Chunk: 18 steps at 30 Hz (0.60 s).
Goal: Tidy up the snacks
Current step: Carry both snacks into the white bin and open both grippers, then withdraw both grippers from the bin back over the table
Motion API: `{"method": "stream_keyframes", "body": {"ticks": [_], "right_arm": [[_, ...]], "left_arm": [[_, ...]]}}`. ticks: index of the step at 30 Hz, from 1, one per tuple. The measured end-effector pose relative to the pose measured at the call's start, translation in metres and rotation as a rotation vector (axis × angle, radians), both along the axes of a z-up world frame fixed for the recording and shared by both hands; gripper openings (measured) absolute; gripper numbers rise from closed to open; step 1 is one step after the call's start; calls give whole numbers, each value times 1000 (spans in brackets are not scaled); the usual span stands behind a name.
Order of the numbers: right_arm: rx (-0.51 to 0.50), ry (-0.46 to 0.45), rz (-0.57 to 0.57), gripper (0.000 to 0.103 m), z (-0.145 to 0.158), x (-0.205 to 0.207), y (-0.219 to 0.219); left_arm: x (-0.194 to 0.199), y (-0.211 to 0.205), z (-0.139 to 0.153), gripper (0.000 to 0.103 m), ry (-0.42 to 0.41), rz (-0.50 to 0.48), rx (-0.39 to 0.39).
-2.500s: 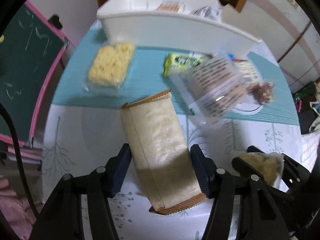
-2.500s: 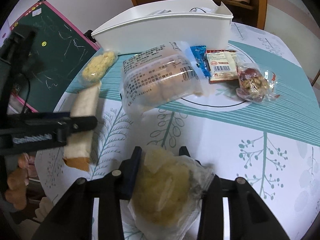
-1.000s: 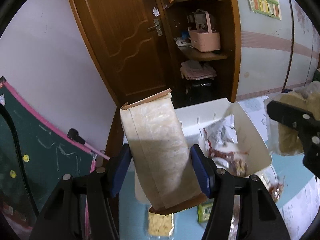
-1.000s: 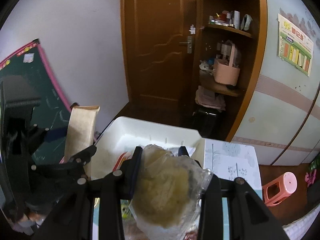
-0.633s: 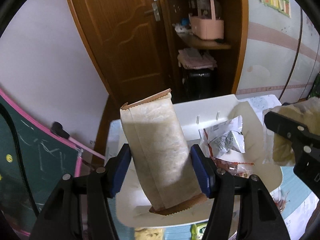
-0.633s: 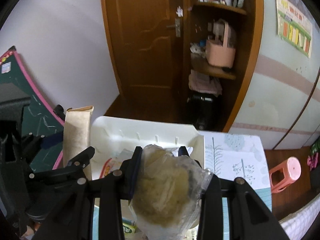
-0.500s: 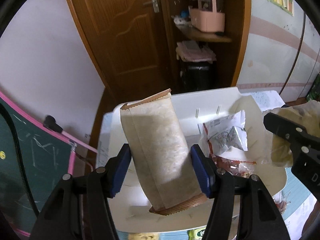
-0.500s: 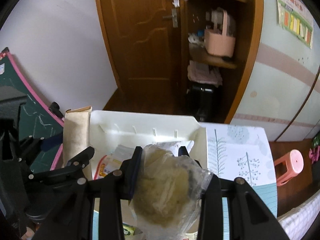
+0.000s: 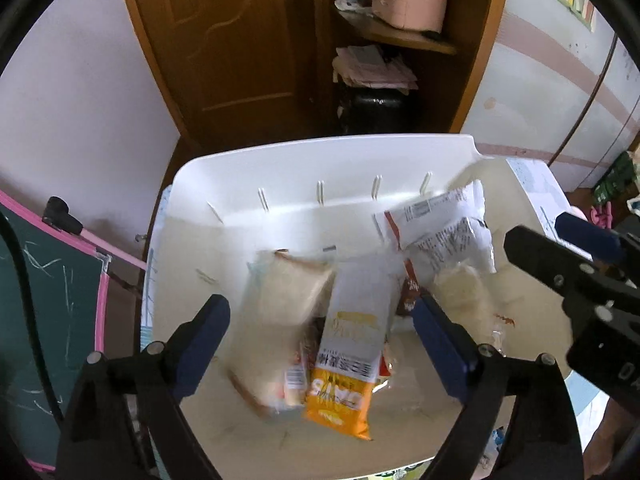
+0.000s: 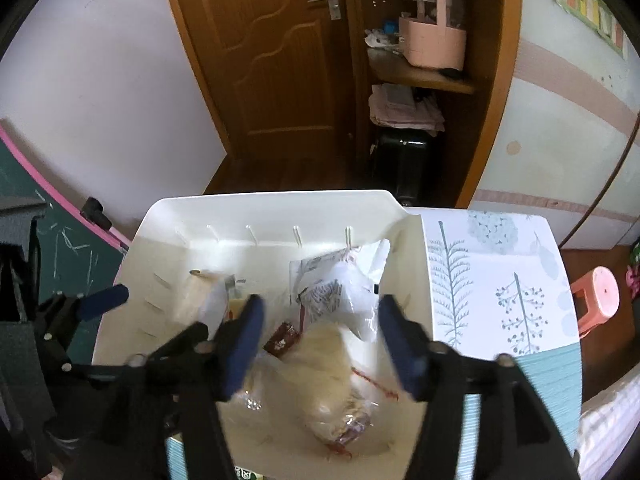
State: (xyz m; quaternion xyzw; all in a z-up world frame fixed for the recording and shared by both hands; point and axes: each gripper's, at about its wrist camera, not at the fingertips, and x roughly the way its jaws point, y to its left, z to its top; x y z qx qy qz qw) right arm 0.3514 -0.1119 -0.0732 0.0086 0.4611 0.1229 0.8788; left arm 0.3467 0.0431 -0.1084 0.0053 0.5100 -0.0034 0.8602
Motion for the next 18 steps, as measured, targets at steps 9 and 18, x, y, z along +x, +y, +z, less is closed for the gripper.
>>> {"method": "stream_keyframes", "body": {"ticks": [9, 18], "right_arm": [[18, 12, -18, 67, 1, -6, -9], [-3, 1, -15, 67, 11, -22, -17]], "left_arm": [[-15, -10, 7, 92, -10, -31, 23], [-37, -18, 29, 92, -44, -50, 17]]}}
